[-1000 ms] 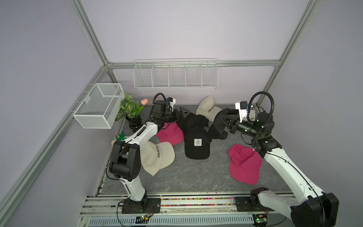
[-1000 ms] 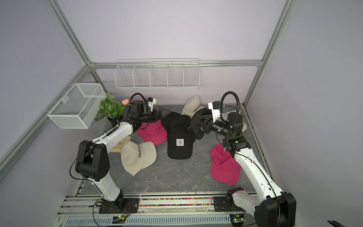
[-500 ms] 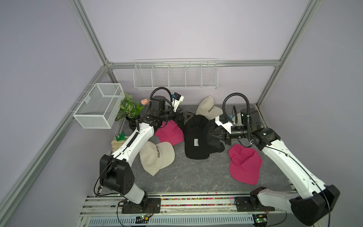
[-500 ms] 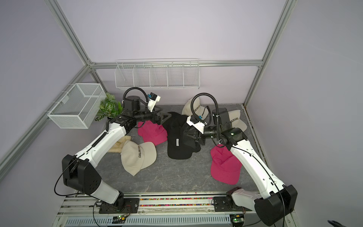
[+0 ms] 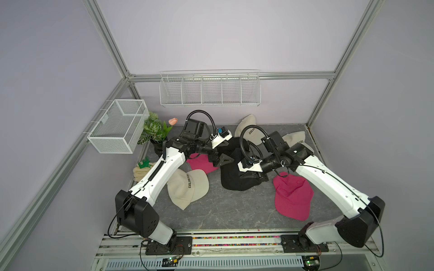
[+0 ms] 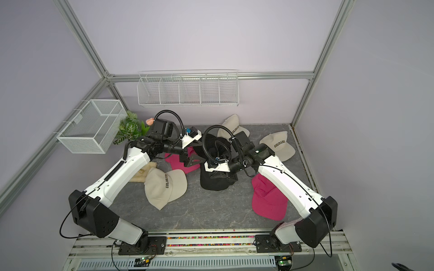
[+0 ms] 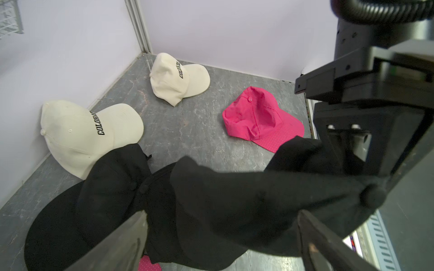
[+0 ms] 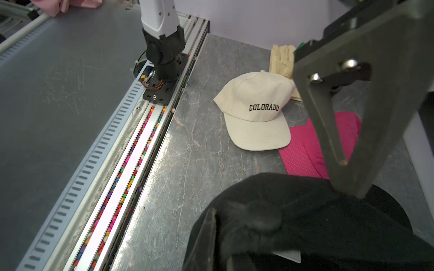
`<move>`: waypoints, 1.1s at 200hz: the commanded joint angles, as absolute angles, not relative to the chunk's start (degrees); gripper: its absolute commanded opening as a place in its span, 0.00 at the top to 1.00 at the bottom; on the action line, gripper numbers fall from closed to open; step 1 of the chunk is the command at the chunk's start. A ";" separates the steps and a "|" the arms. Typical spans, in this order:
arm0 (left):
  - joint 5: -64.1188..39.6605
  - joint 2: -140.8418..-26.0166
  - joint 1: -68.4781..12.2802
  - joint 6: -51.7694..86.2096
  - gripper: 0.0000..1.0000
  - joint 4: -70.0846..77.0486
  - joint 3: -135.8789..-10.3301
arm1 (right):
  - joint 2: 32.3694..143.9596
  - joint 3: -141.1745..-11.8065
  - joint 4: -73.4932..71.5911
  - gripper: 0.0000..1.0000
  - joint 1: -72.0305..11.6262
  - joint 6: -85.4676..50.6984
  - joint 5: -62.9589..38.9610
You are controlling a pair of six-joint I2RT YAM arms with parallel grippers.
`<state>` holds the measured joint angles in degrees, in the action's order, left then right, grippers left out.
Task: Stack the baseball caps by color
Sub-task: Pick up the baseball cap from the center of the board.
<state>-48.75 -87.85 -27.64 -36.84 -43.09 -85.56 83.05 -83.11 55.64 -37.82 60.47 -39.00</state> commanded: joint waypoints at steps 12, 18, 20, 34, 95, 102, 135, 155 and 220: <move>-55.76 -86.47 -28.63 -53.35 0.02 -56.15 -87.92 | 85.74 -87.62 63.31 0.89 -40.61 67.44 -33.43; -56.89 -86.51 -28.72 -56.45 0.02 -58.21 -88.02 | 86.55 -88.48 64.41 0.89 -41.00 67.96 -33.19; -57.16 -86.58 -28.73 -57.40 0.02 -59.02 -88.01 | 86.70 -88.83 64.70 0.89 -41.03 68.10 -33.04; -58.13 -86.92 -29.00 -62.02 0.02 -62.76 -88.07 | 88.32 -90.93 67.13 0.89 -41.54 69.25 -32.69; -55.87 -94.19 -29.09 -72.21 0.15 -77.23 -94.39 | 90.00 -93.16 69.85 0.91 -41.57 71.39 -30.47; -55.11 -94.39 -29.09 -70.17 0.17 -75.32 -94.04 | 89.92 -93.16 69.92 0.91 -41.54 71.48 -30.45; -52.05 -93.68 -29.09 -62.73 0.22 -66.77 -91.60 | 88.41 -92.22 69.25 0.91 -40.94 71.77 -32.67; -49.95 -92.41 -29.09 -57.71 0.26 -60.01 -89.11 | 87.17 -91.00 67.82 0.91 -40.39 72.20 -34.58; -51.25 -92.03 -29.09 -58.86 0.40 -60.51 -88.25 | 85.44 -88.81 65.01 0.91 -37.14 72.61 -39.23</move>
<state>-50.28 -93.32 -28.99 -57.47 -60.42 -88.62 87.37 -90.37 67.46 -39.09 71.00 -34.39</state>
